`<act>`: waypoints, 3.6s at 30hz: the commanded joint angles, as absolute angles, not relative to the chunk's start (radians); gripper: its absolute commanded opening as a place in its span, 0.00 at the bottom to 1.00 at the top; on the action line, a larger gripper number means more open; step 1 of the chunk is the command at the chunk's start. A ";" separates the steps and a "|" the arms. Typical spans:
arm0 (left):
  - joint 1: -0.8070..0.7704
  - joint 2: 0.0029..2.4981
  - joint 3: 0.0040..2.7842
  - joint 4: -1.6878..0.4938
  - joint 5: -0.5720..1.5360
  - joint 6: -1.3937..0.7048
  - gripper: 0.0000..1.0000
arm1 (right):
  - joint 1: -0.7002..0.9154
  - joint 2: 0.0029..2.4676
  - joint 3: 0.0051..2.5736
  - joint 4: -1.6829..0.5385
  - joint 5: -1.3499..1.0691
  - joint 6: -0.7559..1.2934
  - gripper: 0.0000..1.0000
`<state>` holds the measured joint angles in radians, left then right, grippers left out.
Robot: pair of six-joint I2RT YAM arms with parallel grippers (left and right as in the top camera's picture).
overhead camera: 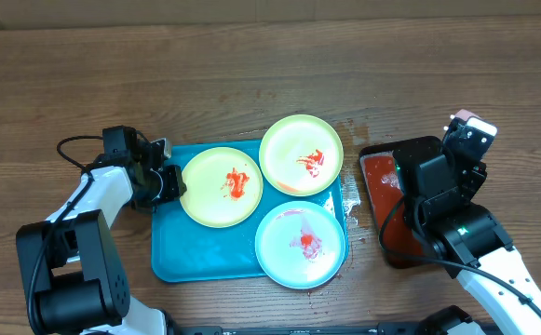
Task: Clean dirty plates on tray and stack at the side
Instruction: 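Lift the sponge out of the water with the right gripper, then carry the sponge left over the held yellow plate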
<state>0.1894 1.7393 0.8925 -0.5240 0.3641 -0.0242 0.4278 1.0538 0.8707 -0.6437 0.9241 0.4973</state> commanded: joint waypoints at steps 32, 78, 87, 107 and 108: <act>0.181 1.777 0.860 -0.522 0.263 -0.034 0.05 | 0.432 1.045 0.905 -0.636 0.879 0.502 0.04; 0.182 1.777 0.860 -0.539 0.261 -0.033 0.04 | 0.397 1.329 0.907 -0.905 0.062 0.732 0.04; 0.182 1.777 0.860 -0.544 0.259 -0.033 0.04 | 0.399 1.334 1.019 -0.792 -0.290 0.438 0.04; 0.181 1.777 0.860 -0.559 0.263 -0.030 0.05 | 0.765 1.748 1.048 -0.165 -0.623 0.571 0.04; 0.181 1.777 0.860 -0.560 0.263 -0.030 0.04 | 0.767 1.780 1.050 -0.134 -0.626 0.591 0.04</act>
<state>0.1894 1.7393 0.8932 -0.5339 0.3637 -0.0242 0.7567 1.6997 1.0153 -0.1936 -0.6094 0.5182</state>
